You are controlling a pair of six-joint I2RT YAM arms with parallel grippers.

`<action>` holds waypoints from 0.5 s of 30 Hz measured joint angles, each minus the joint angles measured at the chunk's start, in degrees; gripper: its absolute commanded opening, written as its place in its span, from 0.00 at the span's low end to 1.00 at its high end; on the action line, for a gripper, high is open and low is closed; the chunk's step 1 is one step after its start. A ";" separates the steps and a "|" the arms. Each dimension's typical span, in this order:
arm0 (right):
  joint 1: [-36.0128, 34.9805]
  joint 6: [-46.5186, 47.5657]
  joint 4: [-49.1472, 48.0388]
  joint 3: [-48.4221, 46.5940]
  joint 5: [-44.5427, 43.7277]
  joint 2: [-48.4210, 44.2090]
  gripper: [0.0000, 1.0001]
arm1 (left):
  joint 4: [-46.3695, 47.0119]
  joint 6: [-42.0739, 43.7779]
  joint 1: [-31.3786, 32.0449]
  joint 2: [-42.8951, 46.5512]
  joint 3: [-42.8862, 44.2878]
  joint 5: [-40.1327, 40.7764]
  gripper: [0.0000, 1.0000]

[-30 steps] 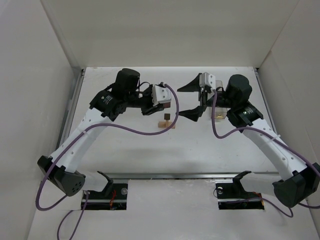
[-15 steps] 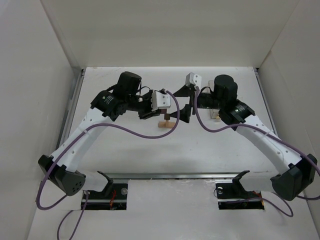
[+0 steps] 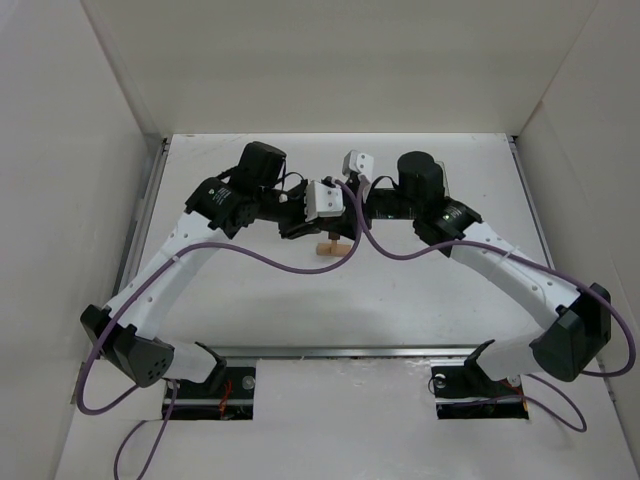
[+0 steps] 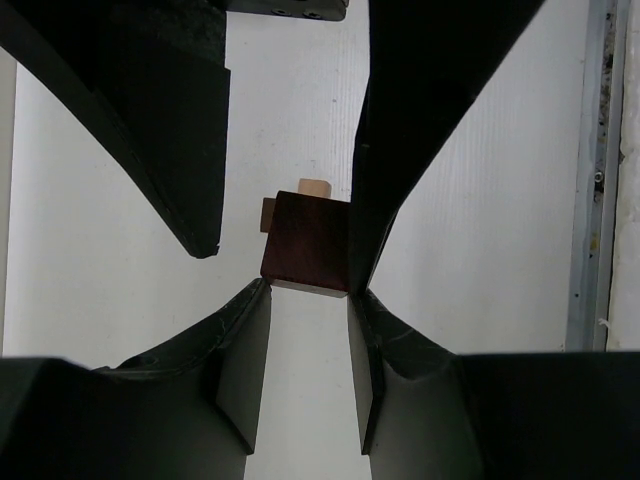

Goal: Build the wood block tower

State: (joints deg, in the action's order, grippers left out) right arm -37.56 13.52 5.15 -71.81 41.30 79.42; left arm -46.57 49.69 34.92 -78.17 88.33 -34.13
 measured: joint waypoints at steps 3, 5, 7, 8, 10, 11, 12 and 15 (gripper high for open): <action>-0.02 0.00 0.00 0.00 -0.37 0.00 0.60 | 0.02 -0.07 0.00 0.00 0.00 0.13 0.00; -0.02 -0.02 0.00 0.00 -0.37 0.00 0.54 | 0.11 -0.07 0.00 -0.02 0.00 0.15 0.00; -0.04 -0.07 0.02 0.00 -0.37 0.00 0.50 | 0.24 -0.07 -0.02 -0.04 0.04 0.28 0.00; -0.04 0.00 0.02 0.00 -0.37 0.00 0.48 | 0.28 -0.07 -0.02 -0.07 0.09 0.46 0.00; -0.09 -0.07 0.04 0.00 -0.33 0.00 0.43 | 0.46 -0.07 -0.02 -0.09 0.13 0.76 0.00; -0.15 0.00 0.04 0.00 -0.35 0.00 0.41 | 0.52 -0.07 -0.02 -0.09 0.17 1.03 0.00; -0.28 0.17 0.04 0.00 -0.39 0.00 0.38 | 0.50 -0.07 -0.02 -0.11 0.20 1.11 0.00; -0.35 0.66 0.17 0.00 -0.39 0.02 0.31 | 0.44 -0.07 -0.02 -0.11 0.20 1.27 0.00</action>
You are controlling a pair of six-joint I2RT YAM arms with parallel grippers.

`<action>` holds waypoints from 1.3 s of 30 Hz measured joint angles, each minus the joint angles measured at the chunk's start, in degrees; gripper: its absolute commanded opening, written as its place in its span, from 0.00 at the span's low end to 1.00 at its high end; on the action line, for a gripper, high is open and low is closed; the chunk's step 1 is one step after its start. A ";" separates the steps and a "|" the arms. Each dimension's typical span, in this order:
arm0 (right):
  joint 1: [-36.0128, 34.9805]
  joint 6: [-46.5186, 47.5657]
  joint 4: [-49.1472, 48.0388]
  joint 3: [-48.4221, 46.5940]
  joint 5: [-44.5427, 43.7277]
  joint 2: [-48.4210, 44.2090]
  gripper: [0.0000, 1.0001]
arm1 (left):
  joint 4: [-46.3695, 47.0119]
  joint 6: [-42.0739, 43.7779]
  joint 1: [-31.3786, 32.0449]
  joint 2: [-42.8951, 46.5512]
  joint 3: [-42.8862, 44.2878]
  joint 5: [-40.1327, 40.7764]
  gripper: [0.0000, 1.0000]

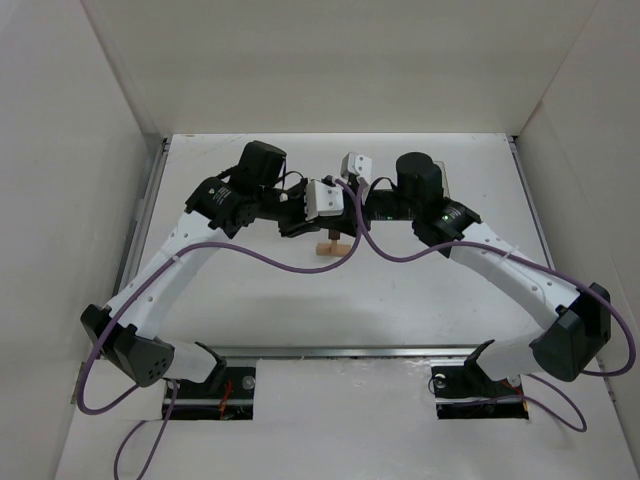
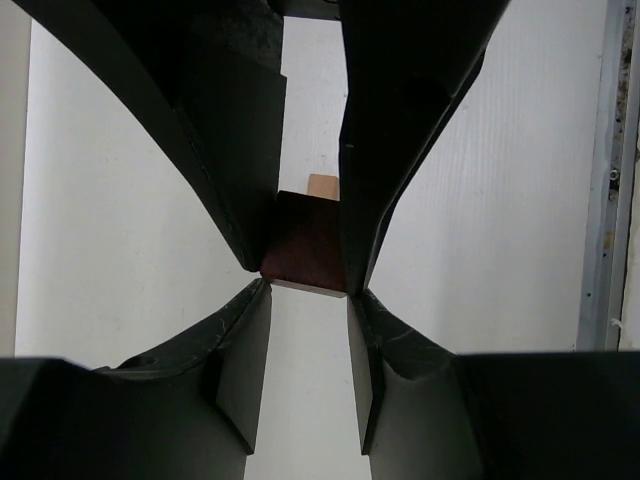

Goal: Build the wood block tower

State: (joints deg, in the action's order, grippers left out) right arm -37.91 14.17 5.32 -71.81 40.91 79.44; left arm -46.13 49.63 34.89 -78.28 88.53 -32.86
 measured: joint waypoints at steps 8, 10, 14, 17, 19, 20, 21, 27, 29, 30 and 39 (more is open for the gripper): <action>-0.04 0.90 0.28 -0.02 0.02 0.09 0.00 | -0.15 -0.55 0.04 -0.02 0.00 0.44 0.29; -0.04 1.01 0.28 -0.04 0.02 0.09 0.00 | 0.17 -0.94 0.07 -0.02 0.00 0.76 0.54; -0.02 1.07 0.42 -0.04 0.79 0.72 0.00 | 2.21 -3.34 0.31 0.02 -0.22 1.77 0.94; 0.55 0.66 -1.11 0.44 2.45 1.64 0.00 | 4.81 -4.98 0.35 1.11 -2.64 2.47 1.00; 1.70 -0.31 -4.57 2.36 3.98 1.62 0.00 | 6.36 -5.79 0.35 2.86 -5.25 3.19 1.00; 2.56 -0.79 -7.43 4.02 4.81 1.46 0.00 | 7.21 -6.27 0.35 4.17 -6.97 3.56 1.00; 3.58 -1.51 -10.32 5.86 5.49 1.36 0.00 | 7.74 -6.69 0.37 5.42 -8.48 3.93 1.00; 8.72 -8.70 -32.92 19.41 7.82 0.85 0.00 | 13.05 -10.80 -0.66 15.21 -17.79 5.68 1.00; 10.05 -12.02 -40.54 22.99 9.40 1.16 0.00 | 14.67 -12.46 -1.60 17.51 -19.63 5.75 1.00; 10.49 -13.25 -43.71 23.71 10.16 1.57 0.00 | 15.45 -13.18 -2.05 18.38 -20.39 5.86 1.00; 11.74 -27.17 -71.93 27.43 15.13 12.35 0.00 | 19.61 -18.88 -2.38 19.23 -24.59 6.51 1.00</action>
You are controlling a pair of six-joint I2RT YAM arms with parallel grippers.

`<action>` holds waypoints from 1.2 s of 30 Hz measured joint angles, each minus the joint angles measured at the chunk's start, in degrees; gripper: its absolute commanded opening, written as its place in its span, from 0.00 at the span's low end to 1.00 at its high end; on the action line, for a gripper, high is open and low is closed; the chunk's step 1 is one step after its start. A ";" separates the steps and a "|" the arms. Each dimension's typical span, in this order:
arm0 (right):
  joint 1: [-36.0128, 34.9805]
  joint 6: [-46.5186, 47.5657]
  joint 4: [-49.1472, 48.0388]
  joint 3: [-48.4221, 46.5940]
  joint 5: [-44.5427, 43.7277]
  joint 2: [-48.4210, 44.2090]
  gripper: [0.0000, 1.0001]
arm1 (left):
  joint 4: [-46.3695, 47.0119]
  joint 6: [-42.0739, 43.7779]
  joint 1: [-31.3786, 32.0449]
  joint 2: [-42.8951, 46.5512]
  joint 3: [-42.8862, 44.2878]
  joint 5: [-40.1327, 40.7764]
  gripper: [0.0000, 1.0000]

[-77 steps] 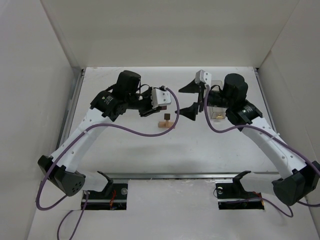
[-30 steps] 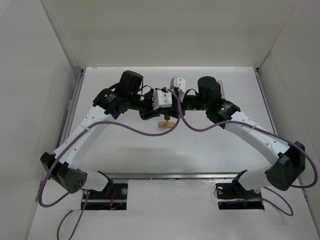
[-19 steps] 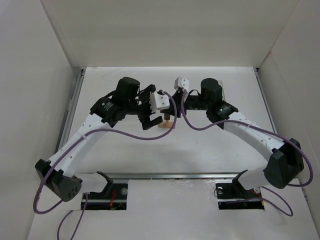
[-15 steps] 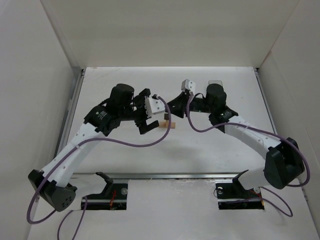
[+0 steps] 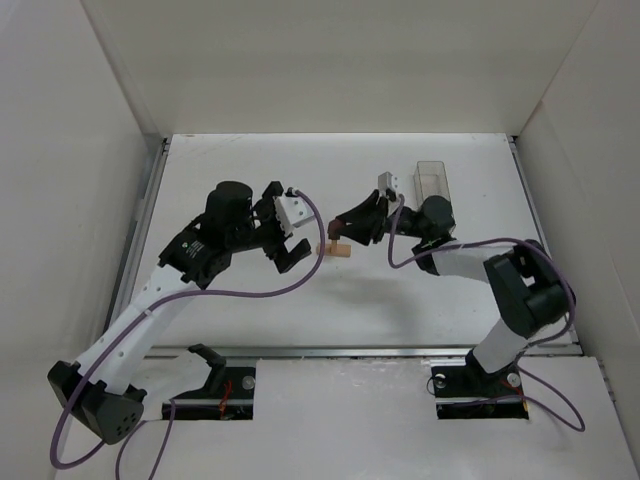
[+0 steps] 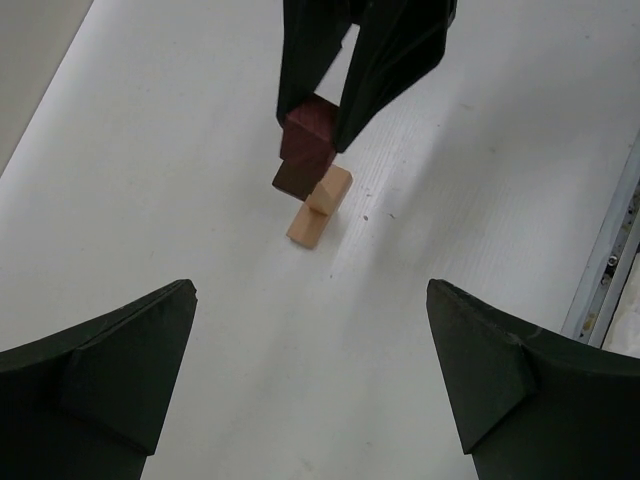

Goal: Build the wood block tower

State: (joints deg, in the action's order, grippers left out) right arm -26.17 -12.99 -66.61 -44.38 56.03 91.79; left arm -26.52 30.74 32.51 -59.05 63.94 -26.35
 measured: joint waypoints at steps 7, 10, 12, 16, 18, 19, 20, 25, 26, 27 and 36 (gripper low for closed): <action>1.90 -11.15 -3.28 1.36 2.12 12.85 0.00 | 1.05 -1.81 0.00 0.02 -1.57 1.03 1.00; 1.90 -11.85 -4.46 1.05 3.08 12.92 0.00 | 1.42 -2.12 0.00 0.02 -1.57 1.36 1.00; 1.88 -11.89 -5.09 0.50 3.87 12.92 0.00 | 1.46 -2.21 0.00 -0.07 -1.57 1.46 1.00; 1.88 -11.82 -5.95 0.04 4.68 12.92 0.00 | 1.53 -2.34 0.00 -0.28 -1.57 1.60 1.00; 1.88 -11.54 -5.95 0.04 4.70 12.92 0.00 | 1.66 -2.34 0.00 -0.48 -1.60 1.64 1.00; 1.88 -11.41 -5.95 0.02 4.74 12.92 0.00 | 1.75 -2.32 0.00 -0.61 -1.62 1.68 1.00; 1.88 -11.28 -5.95 -0.09 4.81 12.92 0.00 | 1.84 -2.29 0.00 -0.79 -1.62 1.68 1.00; 1.88 -11.23 -6.12 -0.81 5.38 12.90 0.00 | 2.58 -0.92 0.00 -2.10 -1.70 1.75 1.00; 1.88 -11.23 -6.14 -0.94 5.60 12.85 0.00 | 3.02 -0.31 0.00 -2.45 -1.70 1.64 0.98; 1.88 -11.23 -6.10 -0.94 5.77 12.70 0.00 | 3.54 0.66 0.00 -2.82 -1.70 1.42 0.95; 1.88 -11.28 -6.54 -0.94 7.56 6.58 0.00 | 5.49 9.97 0.00 -15.06 3.02 -5.18 0.71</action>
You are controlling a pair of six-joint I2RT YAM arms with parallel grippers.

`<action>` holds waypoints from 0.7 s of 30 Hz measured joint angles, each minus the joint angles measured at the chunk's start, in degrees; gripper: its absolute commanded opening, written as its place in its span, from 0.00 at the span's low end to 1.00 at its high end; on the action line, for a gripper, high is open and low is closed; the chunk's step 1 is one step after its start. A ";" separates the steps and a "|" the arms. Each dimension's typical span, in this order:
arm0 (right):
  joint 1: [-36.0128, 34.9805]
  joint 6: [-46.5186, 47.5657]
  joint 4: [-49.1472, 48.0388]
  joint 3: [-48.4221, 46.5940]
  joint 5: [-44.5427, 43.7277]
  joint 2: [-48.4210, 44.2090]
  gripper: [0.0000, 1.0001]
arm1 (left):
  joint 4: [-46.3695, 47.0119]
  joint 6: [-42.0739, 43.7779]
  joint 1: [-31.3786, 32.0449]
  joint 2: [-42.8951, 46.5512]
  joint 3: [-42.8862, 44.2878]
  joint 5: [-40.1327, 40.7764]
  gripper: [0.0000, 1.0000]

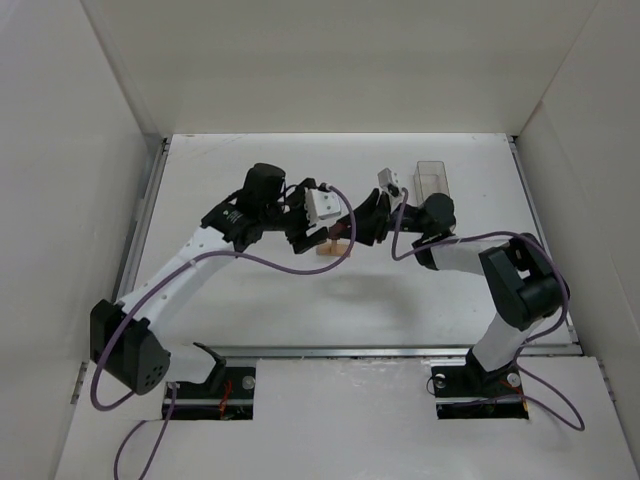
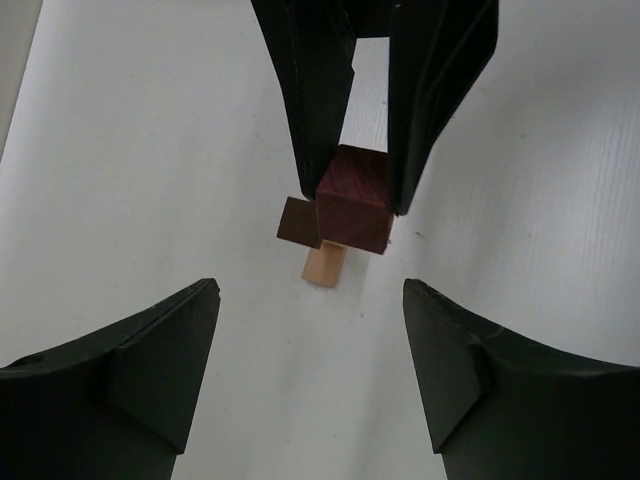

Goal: Build the wood block tower

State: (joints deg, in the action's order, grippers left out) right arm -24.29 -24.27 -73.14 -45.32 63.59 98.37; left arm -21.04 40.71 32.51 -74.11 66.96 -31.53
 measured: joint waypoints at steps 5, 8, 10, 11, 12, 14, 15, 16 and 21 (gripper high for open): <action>0.00 -0.04 -0.79 0.04 0.44 -2.51 0.00 | 0.28 4.50 0.00 -4.83 3.08 -3.28 0.72; 0.00 -0.02 -0.92 0.07 0.52 -2.89 0.00 | 0.24 6.27 0.00 -5.07 3.82 -5.46 0.72; 0.00 -0.02 -0.87 0.17 0.57 -2.89 0.00 | 0.31 6.97 0.07 -5.09 4.33 -6.34 0.70; 0.00 -0.02 -0.87 0.20 0.57 -2.89 0.00 | 0.33 7.08 0.15 -5.07 4.37 -6.62 0.68; 0.00 -0.02 -0.87 0.20 0.57 -2.89 0.00 | 0.33 7.15 0.15 -5.07 4.44 -6.97 0.66; 0.00 0.07 -0.87 0.22 0.52 -2.89 0.00 | 0.52 6.82 0.33 -5.14 4.44 -7.39 0.58; 0.02 0.00 -0.90 0.22 0.52 -2.89 0.00 | 0.59 6.71 0.46 -5.18 4.44 -7.50 0.55; 0.02 0.02 -0.90 0.22 0.52 -2.89 0.00 | 0.70 6.60 0.59 -5.25 4.44 -7.56 0.53; 0.02 0.02 -0.85 0.31 0.52 -3.06 0.00 | 0.68 6.38 1.38 -6.08 4.48 -8.11 0.52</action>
State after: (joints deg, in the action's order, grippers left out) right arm -24.27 -24.25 -74.00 -45.01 64.12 95.31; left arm -20.36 47.09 33.89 -80.18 71.44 -39.64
